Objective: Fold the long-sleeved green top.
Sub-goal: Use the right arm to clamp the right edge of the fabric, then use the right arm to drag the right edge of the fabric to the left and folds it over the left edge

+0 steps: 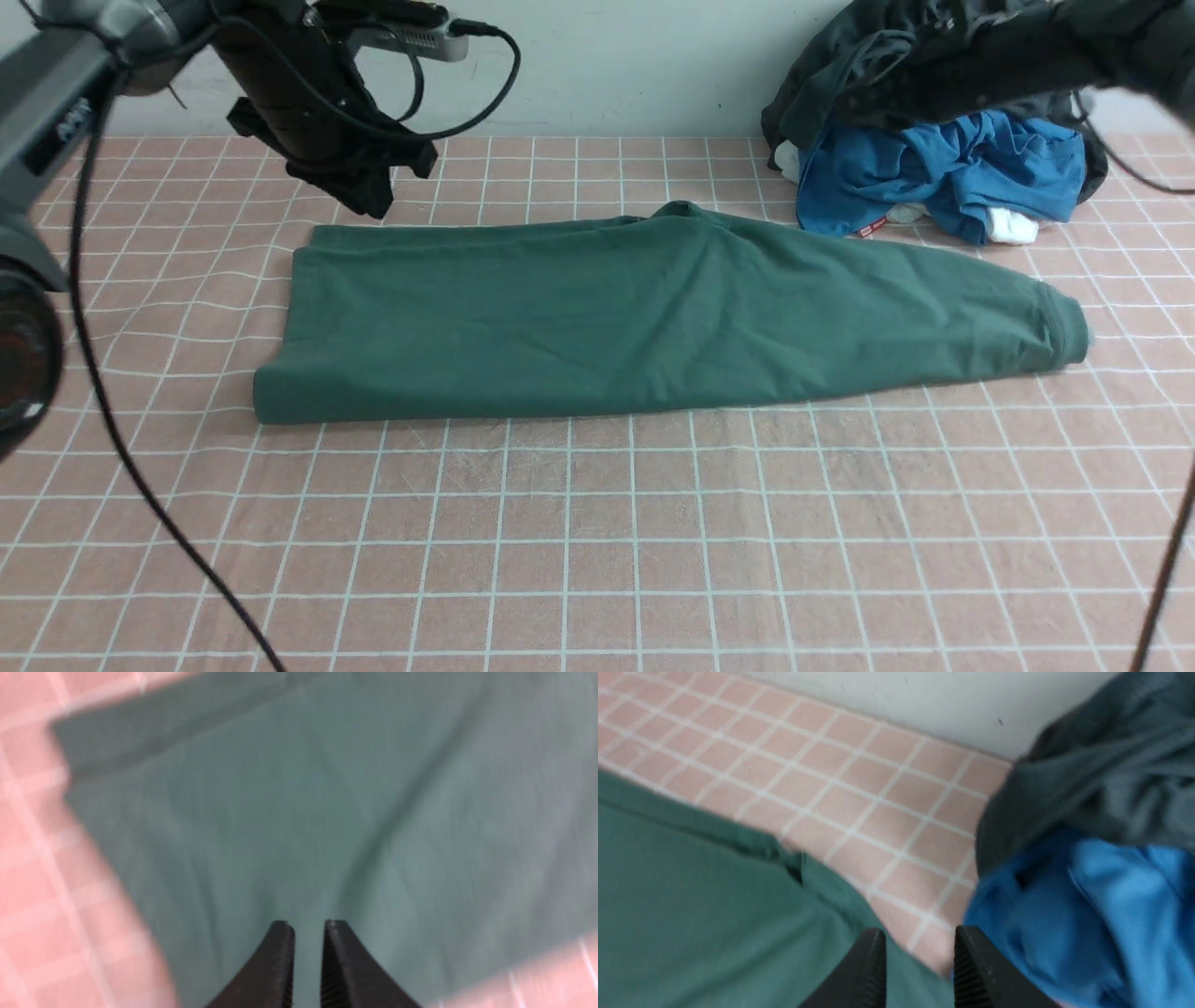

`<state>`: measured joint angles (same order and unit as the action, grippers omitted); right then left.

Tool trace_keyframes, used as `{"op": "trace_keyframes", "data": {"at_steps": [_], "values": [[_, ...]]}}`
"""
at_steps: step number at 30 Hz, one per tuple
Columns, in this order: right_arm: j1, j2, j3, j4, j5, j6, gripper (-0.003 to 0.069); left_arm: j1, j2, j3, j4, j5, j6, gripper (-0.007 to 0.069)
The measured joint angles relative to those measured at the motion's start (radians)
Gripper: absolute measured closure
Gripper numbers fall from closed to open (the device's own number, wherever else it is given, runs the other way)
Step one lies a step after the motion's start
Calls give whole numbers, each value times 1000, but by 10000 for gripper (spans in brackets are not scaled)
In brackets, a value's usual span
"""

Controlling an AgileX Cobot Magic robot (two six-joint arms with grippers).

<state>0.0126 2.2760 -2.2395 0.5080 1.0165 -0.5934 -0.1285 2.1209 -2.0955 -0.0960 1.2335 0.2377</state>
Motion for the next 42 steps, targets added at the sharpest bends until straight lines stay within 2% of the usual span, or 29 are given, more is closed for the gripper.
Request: {"op": "trace_keyframes", "data": {"at_steps": [1, 3, 5, 6, 9, 12, 14, 20, 22, 26, 32, 34, 35, 39, 42], "values": [[0, -7, 0, -22, 30, 14, 436, 0, -11, 16, 0, 0, 2, 545], [-2, -61, 19, -254, 168, 179, 365, 0, -153, 257, -3, -4, 35, 545], [-6, -70, 38, -327, 199, 240, 319, 0, -220, 349, -12, -13, 54, 545], [-17, -70, 82, -405, 216, 310, 253, 0, -323, 507, -22, -59, 74, 545], [-49, -55, 161, -472, 226, 416, 146, 6, -507, 726, -33, -166, 86, 545], [-95, -30, 211, -484, 227, 470, 92, 19, -689, 874, -43, -251, 94, 545], [-121, -15, 227, -477, 227, 481, 82, 21, -775, 933, -43, -283, 94, 545], [-189, 52, 248, -344, 216, 486, 80, 22, -1049, 1131, -83, -442, 100, 545], [-189, 87, 248, -286, 207, 486, 103, 22, -1123, 1192, -88, -496, 101, 545], [-182, 97, 243, -276, 199, 482, 245, 22, -1181, 1249, -92, -496, 101, 545], [-177, 87, 201, -325, 217, 460, 562, 22, -1166, 1256, -66, -380, 100, 545], [-175, 55, 165, -386, 222, 453, 637, 22, -1163, 1257, -38, -327, 82, 545], [-175, 52, 165, -393, 223, 453, 640, 22, -1163, 1257, -36, -323, 80, 545], [-176, -67, 104, -596, 226, 520, 649, 22, -1163, 1257, -5, -309, 53, 545], [-166, -141, 94, -628, 233, 566, 649, 22, -1157, 1257, -6, -372, 42, 545]]}}
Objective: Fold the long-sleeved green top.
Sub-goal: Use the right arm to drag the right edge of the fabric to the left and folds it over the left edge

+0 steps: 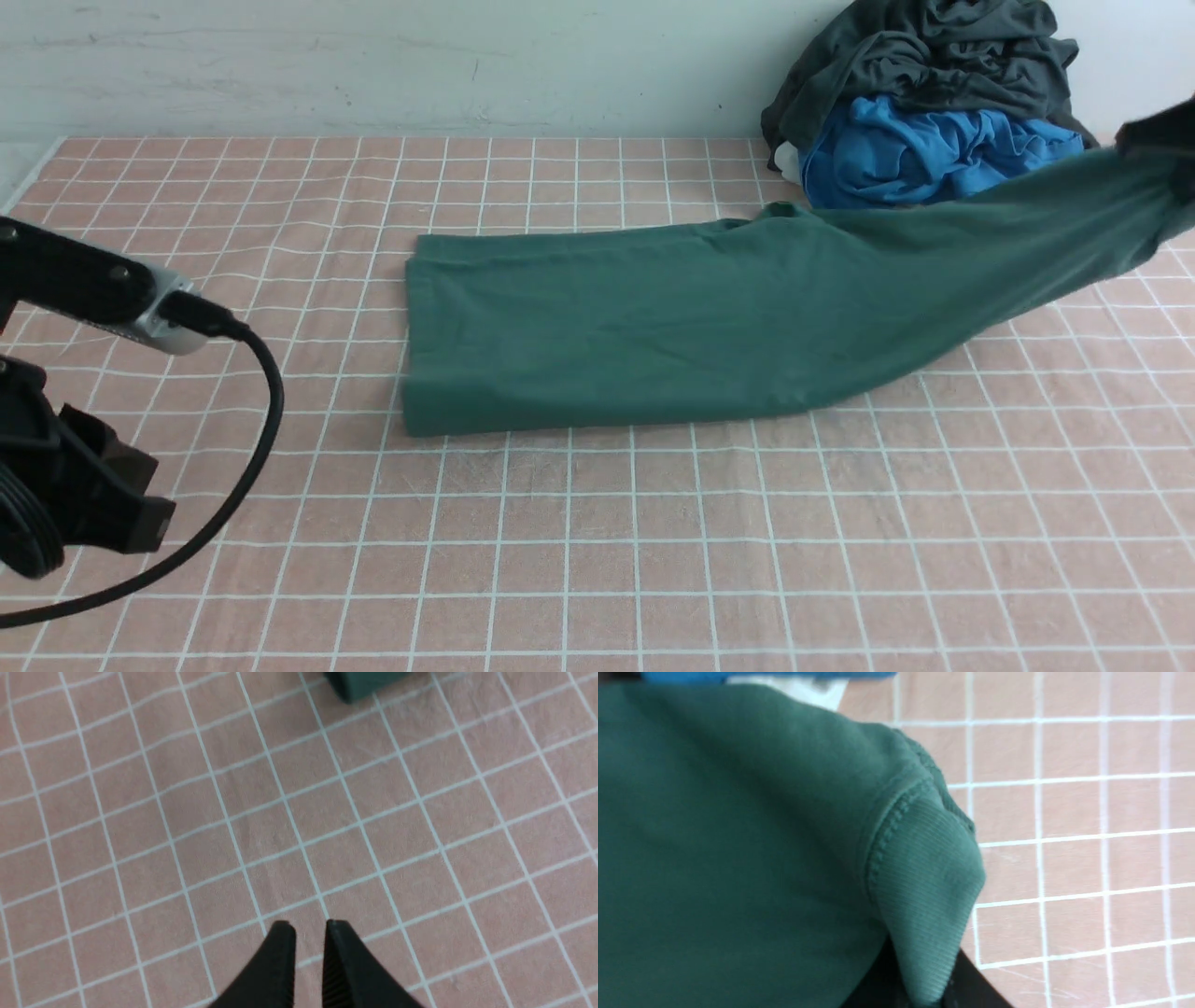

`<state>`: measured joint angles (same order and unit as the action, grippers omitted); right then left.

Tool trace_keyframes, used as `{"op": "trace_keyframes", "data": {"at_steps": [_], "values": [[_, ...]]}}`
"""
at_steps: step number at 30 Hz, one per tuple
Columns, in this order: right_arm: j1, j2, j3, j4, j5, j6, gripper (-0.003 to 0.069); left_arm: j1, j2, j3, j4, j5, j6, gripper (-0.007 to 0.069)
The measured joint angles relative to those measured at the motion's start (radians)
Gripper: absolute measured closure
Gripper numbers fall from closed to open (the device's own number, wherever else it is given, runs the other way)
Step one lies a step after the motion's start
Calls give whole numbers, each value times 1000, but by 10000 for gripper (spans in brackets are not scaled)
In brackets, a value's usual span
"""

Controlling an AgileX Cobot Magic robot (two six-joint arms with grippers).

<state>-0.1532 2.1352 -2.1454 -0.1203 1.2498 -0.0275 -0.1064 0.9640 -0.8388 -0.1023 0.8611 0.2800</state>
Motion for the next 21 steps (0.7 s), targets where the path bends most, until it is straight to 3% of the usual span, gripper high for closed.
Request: {"op": "trace_keyframes", "data": {"at_steps": [3, 9, 15, 21], "values": [[56, -56, -5, 14, 4, 10, 649, 0, 20, 0, -22, -37, -21, 545], [319, -60, -6, 199, -15, 3, 650, 0, 84, 0, -82, -27, -20, 545], [572, 49, -6, 397, -246, -66, 650, 0, 107, 0, -103, -3, -20, 545], [697, 181, -5, 484, -420, -71, 639, 0, 107, 0, -116, 10, -19, 545]]}}
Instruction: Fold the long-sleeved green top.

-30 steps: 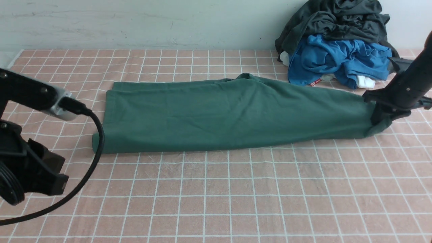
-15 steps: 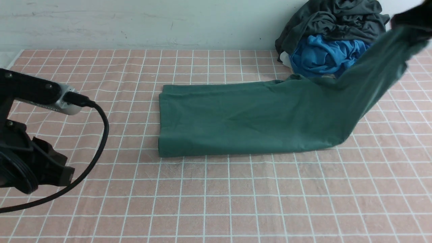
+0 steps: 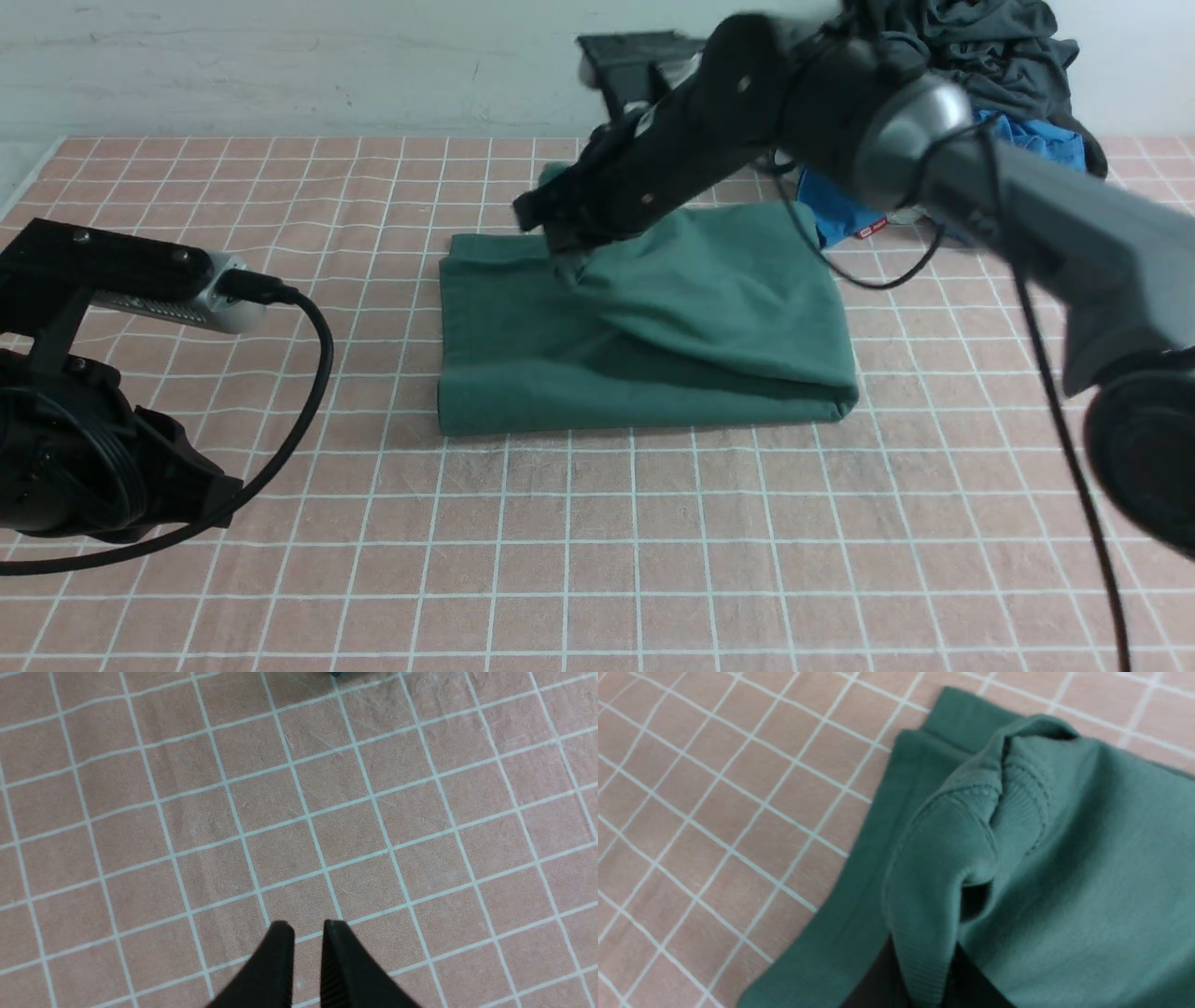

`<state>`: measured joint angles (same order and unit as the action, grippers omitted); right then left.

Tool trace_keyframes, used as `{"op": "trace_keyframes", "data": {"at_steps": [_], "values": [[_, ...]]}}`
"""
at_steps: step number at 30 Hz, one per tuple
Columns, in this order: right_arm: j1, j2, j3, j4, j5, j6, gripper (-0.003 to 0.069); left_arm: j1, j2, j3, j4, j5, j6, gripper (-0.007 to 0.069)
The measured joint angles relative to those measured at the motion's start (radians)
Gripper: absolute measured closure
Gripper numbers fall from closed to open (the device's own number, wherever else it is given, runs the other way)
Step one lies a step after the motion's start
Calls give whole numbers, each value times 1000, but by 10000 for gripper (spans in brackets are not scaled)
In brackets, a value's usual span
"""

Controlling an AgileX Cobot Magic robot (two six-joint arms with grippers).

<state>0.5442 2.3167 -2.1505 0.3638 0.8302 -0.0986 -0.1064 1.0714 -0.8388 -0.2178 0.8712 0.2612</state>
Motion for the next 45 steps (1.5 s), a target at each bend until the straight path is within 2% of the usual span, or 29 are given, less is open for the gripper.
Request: {"op": "trace_keyframes", "data": {"at_steps": [3, 9, 12, 15, 18, 21, 22, 24, 27, 29, 32, 33, 36, 37, 39, 43, 45], "values": [[30, 33, -1, 46, -67, -9, 566, 0, 0, 0, -2, 0, 0, 545], [39, 36, -53, 76, -85, -88, 364, 0, 0, 0, -6, 13, 0, 545], [36, 36, -61, 55, -43, -102, 337, 0, -2, 0, -6, 18, 1, 545], [33, 42, -61, 31, 1, -102, 351, 0, -13, 0, -12, 15, 8, 545], [34, 87, -63, 51, 27, -98, 417, 0, -57, 0, -56, -27, 60, 545], [49, 152, -63, 136, 27, -102, 512, 0, -122, 1, -132, -68, 162, 545], [52, 158, -63, 149, 27, -108, 523, 0, -132, 1, -145, -74, 179, 545], [74, 178, -63, 207, 33, -161, 592, 0, -202, 24, -222, -118, 292, 545], [85, 165, -95, 235, 91, -237, 652, 0, -290, 87, -304, -179, 403, 545], [84, 140, -129, 224, 154, -251, 665, 0, -335, 133, -335, -211, 442, 545], [82, 75, -184, 147, 271, -257, 669, 0, -399, 189, -359, -257, 485, 545], [81, 16, -212, 64, 343, -258, 669, 0, -434, 225, -368, -281, 496, 545], [60, -149, -209, -83, 406, -247, 669, 0, -475, 272, -371, -297, 499, 545], [57, -160, -204, -93, 407, -243, 670, 0, -477, 276, -371, -297, 499, 545], [-2, -314, -139, -192, 412, -182, 670, 0, -490, 293, -374, -288, 499, 545], [-105, -495, 4, -262, 384, -102, 670, 0, -492, 298, -376, -255, 499, 545], [-174, -645, 190, -304, 273, -41, 670, 0, -492, 299, -377, -233, 499, 545]]}}
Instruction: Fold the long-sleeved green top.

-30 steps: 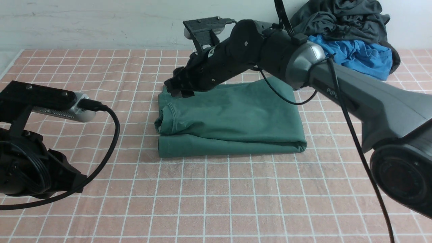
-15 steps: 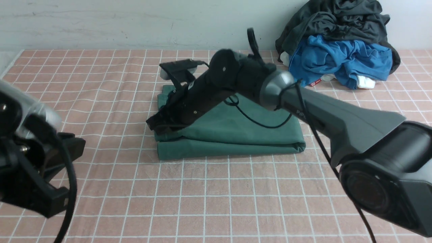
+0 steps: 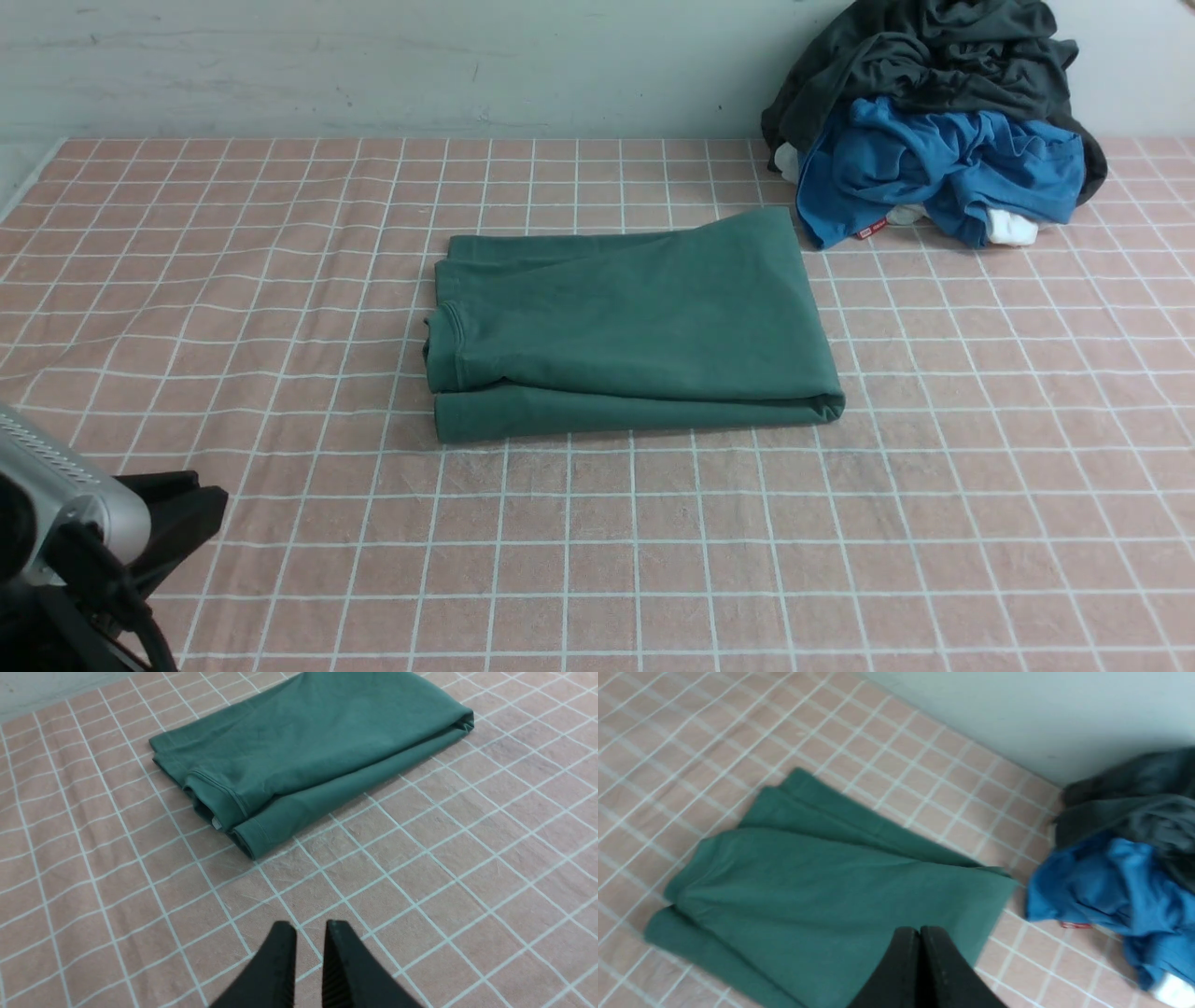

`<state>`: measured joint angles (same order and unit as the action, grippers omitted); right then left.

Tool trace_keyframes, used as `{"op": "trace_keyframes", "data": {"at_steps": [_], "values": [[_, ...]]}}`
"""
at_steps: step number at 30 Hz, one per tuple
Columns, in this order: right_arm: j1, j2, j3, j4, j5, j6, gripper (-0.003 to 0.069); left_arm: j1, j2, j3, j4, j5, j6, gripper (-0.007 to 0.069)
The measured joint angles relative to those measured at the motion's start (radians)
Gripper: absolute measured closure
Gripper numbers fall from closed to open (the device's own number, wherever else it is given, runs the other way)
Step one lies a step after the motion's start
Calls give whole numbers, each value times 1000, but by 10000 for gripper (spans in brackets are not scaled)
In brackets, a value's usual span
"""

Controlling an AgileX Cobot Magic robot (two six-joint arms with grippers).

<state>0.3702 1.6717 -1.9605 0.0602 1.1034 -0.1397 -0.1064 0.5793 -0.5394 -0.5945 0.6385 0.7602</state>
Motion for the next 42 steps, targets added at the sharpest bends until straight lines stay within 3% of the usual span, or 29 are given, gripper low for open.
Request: {"op": "trace_keyframes", "data": {"at_steps": [4, 7, 8, 10, 11, 15, 18, 24, 27, 29, 34, 42], "values": [[-36, -231, 345, -77, -270, 58, 670, 0, 0, 0, 0, 19, 0, 545], [-36, -431, 700, -164, -611, 123, 670, 0, 0, 0, 0, 19, 0, 545], [-36, -457, 722, -169, -634, 130, 670, 0, 0, 0, 0, 19, 0, 545], [-36, -614, 1004, -245, -928, 163, 670, 0, 0, 0, 0, 19, 0, 545], [-36, -626, 1025, -250, -950, 165, 670, 0, 0, 0, 0, 19, 0, 545], [-36, -830, 1424, -291, -1379, 184, 670, 0, 0, 0, 0, 19, 0, 545], [-36, -908, 1600, -297, -1485, 185, 670, 0, 0, 0, 0, 19, 0, 545], [-36, -949, 1838, -294, -1509, 189, 669, 0, 0, 1, 0, 19, 0, 545], [-43, -950, 1919, -228, -1478, 189, 669, 0, 0, 1, 0, 19, 0, 545], [-51, -950, 1978, -111, -1402, 189, 669, 0, 0, 1, 0, 19, 0, 545], [-55, -984, 1985, 39, -1216, 188, 669, 0, 0, 1, -1, 21, -1, 545], [-203, -1394, 1985, 7, -911, 77, 669, 0, 0, 1, -1, 21, -1, 545]]}}
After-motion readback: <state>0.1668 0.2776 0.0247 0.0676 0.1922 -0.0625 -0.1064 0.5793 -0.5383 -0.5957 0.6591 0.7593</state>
